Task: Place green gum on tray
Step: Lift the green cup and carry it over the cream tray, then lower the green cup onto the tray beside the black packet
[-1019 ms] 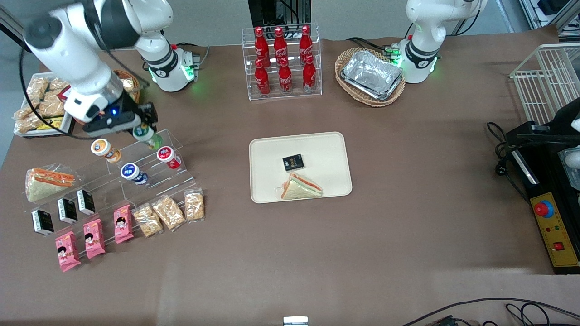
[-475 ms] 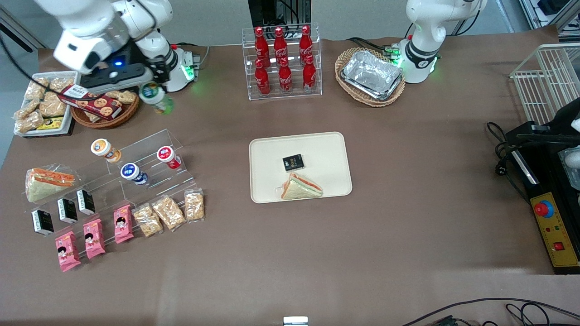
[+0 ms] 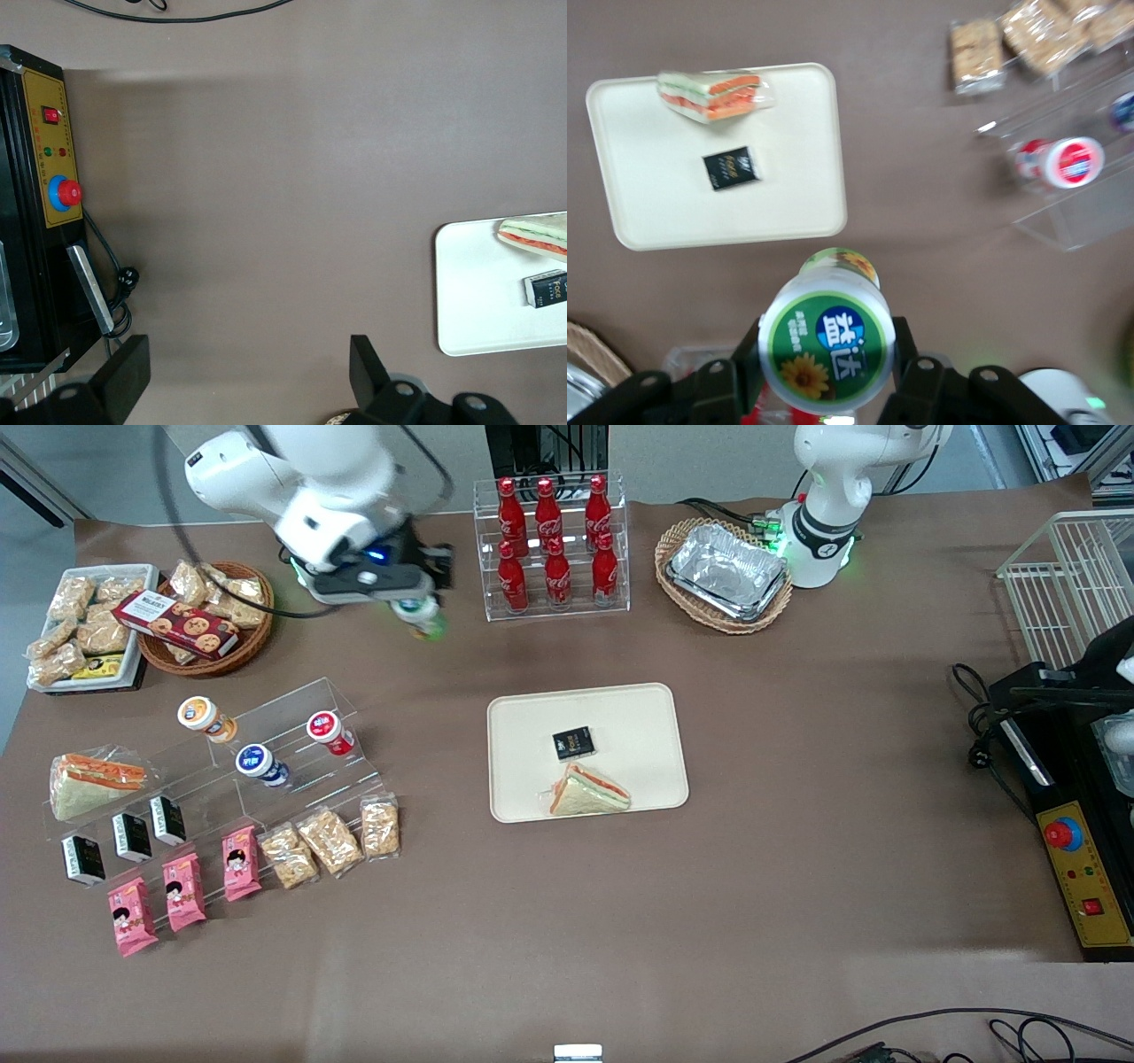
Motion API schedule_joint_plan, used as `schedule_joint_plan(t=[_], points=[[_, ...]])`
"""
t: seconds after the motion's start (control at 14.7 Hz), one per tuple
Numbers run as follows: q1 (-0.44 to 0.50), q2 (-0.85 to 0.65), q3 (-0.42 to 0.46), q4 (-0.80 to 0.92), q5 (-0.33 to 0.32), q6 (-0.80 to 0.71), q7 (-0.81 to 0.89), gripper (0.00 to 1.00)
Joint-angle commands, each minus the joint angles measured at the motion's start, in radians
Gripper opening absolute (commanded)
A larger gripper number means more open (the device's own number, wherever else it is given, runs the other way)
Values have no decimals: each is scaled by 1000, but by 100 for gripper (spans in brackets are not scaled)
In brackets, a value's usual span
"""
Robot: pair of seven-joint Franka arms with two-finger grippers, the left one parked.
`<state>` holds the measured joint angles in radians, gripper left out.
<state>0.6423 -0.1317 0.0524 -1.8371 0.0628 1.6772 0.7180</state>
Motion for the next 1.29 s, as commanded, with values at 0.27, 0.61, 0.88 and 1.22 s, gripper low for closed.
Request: schedule_joint_plan(t=[0.27,0.61,0.88,1.22], points=[[140,256,-14,-68,0,375,302,39],[209,400,-16,-143,-1,651,411,39],[226,468,-16,-157,-4,748,425,39],[212,469,-17,-209,-66,782,407,39]])
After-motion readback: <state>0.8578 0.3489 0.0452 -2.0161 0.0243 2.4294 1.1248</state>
